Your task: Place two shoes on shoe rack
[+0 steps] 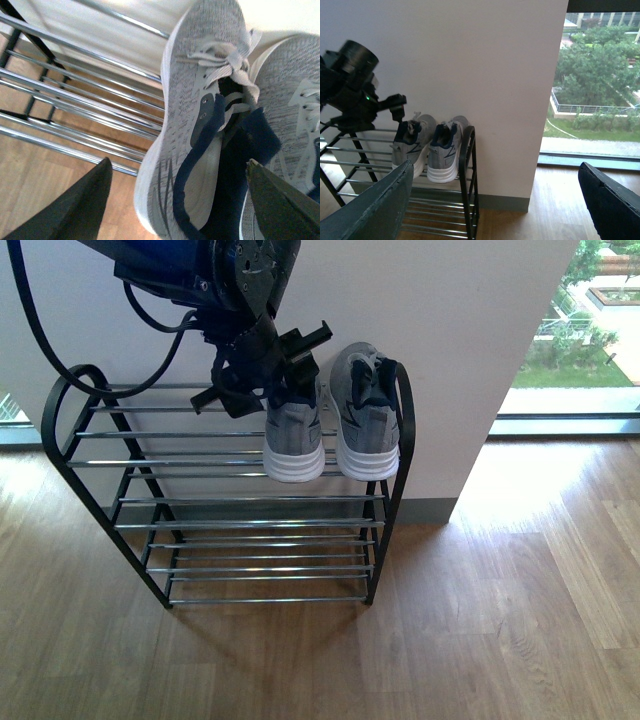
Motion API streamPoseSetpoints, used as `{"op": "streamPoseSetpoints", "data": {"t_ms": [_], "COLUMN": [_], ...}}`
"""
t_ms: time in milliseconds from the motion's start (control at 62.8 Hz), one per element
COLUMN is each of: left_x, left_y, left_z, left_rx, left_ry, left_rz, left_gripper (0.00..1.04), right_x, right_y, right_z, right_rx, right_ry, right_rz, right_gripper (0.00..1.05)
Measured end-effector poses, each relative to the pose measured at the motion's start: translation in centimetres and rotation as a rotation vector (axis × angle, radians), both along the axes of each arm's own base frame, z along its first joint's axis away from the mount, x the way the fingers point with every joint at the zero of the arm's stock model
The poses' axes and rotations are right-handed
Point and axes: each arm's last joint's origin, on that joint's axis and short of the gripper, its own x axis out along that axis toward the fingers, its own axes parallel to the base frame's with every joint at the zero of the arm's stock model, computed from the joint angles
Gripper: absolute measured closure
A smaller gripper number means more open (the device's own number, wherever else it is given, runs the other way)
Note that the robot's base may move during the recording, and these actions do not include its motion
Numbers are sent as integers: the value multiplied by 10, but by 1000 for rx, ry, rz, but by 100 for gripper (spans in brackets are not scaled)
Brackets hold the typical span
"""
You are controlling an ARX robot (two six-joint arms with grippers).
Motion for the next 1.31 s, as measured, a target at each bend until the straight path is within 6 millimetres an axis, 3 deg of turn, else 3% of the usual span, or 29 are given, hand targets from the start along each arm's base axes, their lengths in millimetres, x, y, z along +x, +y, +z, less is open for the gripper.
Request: {"op": "streamPoseSetpoints", "data": {"t_ms": [80,334,382,541,717,939,1130,1210,1306], "left_x": [-18,-90,-112,-160,-216,-276,-286,-288,-298], "left_y": [8,49,62,97,133,147,147,150,155], "left_z": [25,102,125,158,172,171,167,158,145], "left_rx": [18,76,99,177,234,250,234,160,215], "left_ry": [-50,-194,-250,-331,-342,-370,-375,-544,-746], "left_rz": [13,87,108,146,201,243,253,77,-90], "left_gripper": [8,9,9,9,9,9,9,21,38], "right_x": [0,0,0,0,0,0,0,0,0], "right_y": [0,0,0,0,0,0,0,0,0], "right_z": [0,0,0,0,0,0,0,0,0], "right_rx": [0,0,0,0,0,0,0,0,0], "right_ry": [0,0,0,0,0,0,0,0,0], "right_rz": [0,0,0,0,0,0,0,0,0], "right_gripper": [9,9,9,9,9,9,9,9,9]}}
